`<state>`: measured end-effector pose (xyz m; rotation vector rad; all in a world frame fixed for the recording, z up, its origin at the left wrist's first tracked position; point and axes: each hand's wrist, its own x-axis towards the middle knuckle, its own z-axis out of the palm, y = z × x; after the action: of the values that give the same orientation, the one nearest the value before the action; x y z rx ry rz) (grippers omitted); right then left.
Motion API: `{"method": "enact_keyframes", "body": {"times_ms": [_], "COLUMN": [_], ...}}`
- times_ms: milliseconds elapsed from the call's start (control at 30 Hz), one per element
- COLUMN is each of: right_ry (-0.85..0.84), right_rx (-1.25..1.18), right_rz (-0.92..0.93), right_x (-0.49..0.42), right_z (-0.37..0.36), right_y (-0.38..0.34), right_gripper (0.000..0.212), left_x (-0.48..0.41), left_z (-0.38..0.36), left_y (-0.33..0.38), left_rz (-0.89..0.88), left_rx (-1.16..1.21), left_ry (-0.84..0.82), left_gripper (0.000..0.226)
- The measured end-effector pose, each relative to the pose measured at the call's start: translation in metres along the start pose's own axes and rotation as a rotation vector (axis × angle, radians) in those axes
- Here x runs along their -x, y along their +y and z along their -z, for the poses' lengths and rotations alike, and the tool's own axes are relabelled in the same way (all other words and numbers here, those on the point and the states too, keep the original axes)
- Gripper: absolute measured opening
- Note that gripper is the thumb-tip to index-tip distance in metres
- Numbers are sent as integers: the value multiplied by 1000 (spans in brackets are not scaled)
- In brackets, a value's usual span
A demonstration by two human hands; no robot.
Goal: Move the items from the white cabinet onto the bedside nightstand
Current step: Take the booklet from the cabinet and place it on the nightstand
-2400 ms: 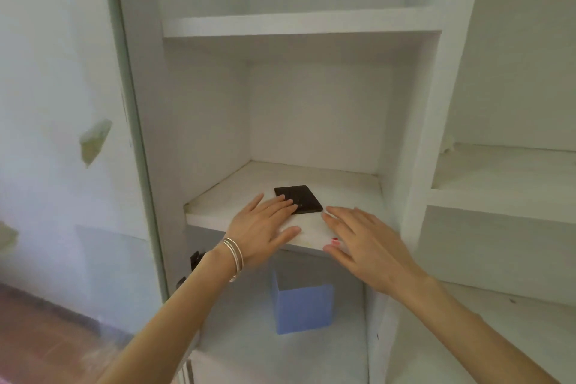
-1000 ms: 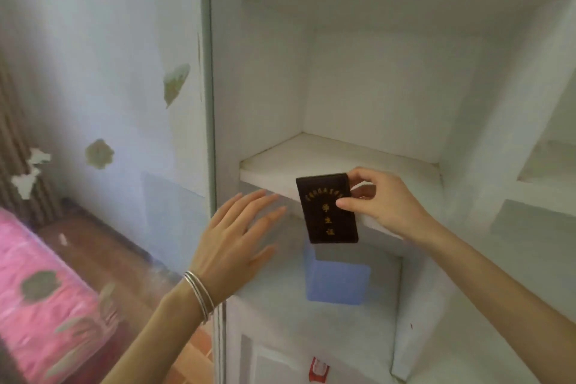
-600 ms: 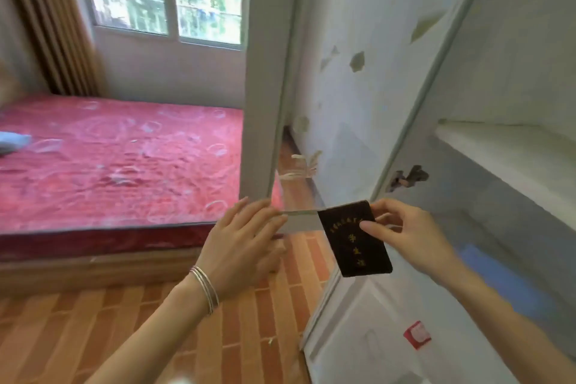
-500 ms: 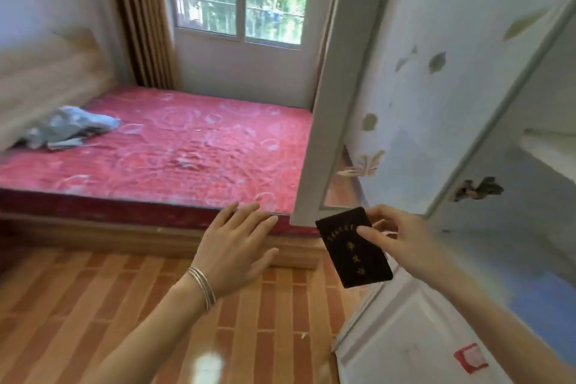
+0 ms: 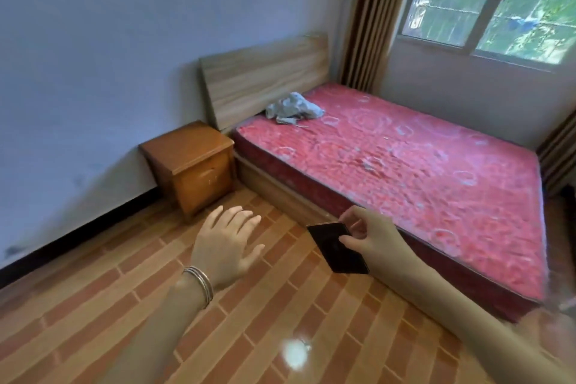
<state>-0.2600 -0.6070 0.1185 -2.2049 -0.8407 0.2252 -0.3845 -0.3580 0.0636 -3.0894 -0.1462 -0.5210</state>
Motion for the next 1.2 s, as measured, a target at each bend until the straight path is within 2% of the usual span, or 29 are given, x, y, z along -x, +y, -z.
{"method": "enact_keyframes", "body": {"times_ms": [200,367,700,1000,1200], "right_ry": [-41,-57,-284,-347,-404], "right_rx": [-69,-125,-42,-30,-53], "right_rz": [68,81,97,209,278], "right_x": [-125,-201,-338,-541,-647], "right_z": [-73,-120,-204,-206,-235], "right_y": [-67,-104,-91,-93,-102], "right_gripper": [14,15,15,15,17], "left_x": [-16,-32,-46,-189,-234], "left_z": [10,16,-57,-79,-110], "left_y": [-146,-225,-303,-386,-432], "left_rz": [167,240,416,542,652], "left_rx": [-67,-75,-83,-107,-113], "left_ry": [-12,-14,-109,-29,-54], "left_gripper": [57,58,61,58,57]}}
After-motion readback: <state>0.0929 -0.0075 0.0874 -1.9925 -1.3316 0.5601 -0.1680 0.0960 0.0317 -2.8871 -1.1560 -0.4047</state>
